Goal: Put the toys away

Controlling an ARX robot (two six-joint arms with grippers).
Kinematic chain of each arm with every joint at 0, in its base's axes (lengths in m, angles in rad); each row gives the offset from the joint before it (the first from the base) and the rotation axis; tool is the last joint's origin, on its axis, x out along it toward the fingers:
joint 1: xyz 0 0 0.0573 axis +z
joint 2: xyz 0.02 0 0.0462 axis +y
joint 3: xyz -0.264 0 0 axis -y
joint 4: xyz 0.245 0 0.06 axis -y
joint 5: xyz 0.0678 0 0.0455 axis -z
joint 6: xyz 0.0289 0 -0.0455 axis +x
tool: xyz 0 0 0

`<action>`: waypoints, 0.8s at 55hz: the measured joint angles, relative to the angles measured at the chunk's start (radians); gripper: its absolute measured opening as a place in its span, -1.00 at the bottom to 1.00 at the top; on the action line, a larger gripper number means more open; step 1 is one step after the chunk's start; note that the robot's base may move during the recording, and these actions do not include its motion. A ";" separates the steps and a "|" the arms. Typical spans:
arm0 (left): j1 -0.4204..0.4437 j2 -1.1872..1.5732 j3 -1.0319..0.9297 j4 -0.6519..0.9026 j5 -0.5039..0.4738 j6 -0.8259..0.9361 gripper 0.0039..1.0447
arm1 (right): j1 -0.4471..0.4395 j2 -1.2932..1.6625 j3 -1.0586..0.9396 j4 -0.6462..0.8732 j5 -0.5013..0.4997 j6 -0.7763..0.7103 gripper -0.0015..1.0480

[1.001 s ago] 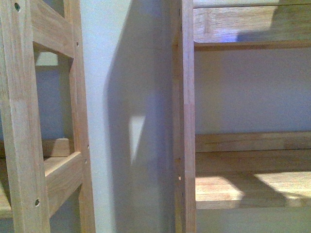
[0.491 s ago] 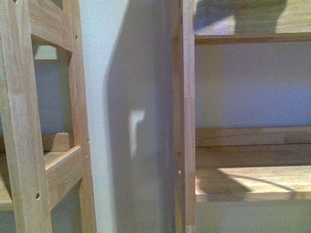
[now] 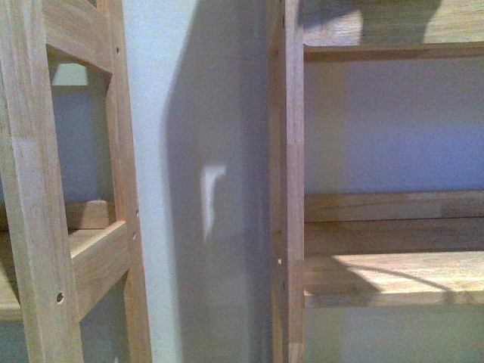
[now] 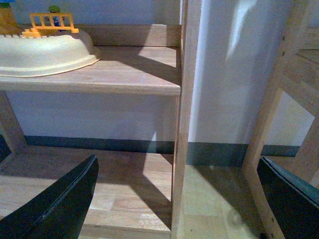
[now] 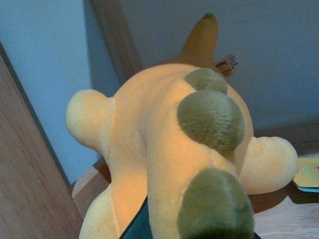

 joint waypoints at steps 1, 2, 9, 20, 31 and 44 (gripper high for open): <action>0.000 0.000 0.000 0.000 0.000 0.000 0.88 | -0.002 0.000 0.002 -0.005 0.001 0.000 -0.87; 0.000 0.000 0.000 0.000 0.000 0.000 0.88 | -0.003 0.000 0.004 -0.008 0.000 0.000 -0.87; 0.000 0.000 0.000 0.000 0.000 0.000 0.88 | -0.010 0.000 0.012 -0.030 -0.002 -0.008 -0.64; 0.000 0.000 0.000 0.000 0.000 0.000 0.88 | -0.014 0.000 0.013 -0.024 0.005 -0.023 -0.10; 0.000 0.000 0.000 0.000 0.000 0.000 0.88 | -0.013 0.000 0.032 -0.012 0.005 -0.046 0.55; 0.000 0.000 0.000 0.000 0.000 0.000 0.88 | -0.014 -0.014 0.051 0.002 0.027 -0.050 0.87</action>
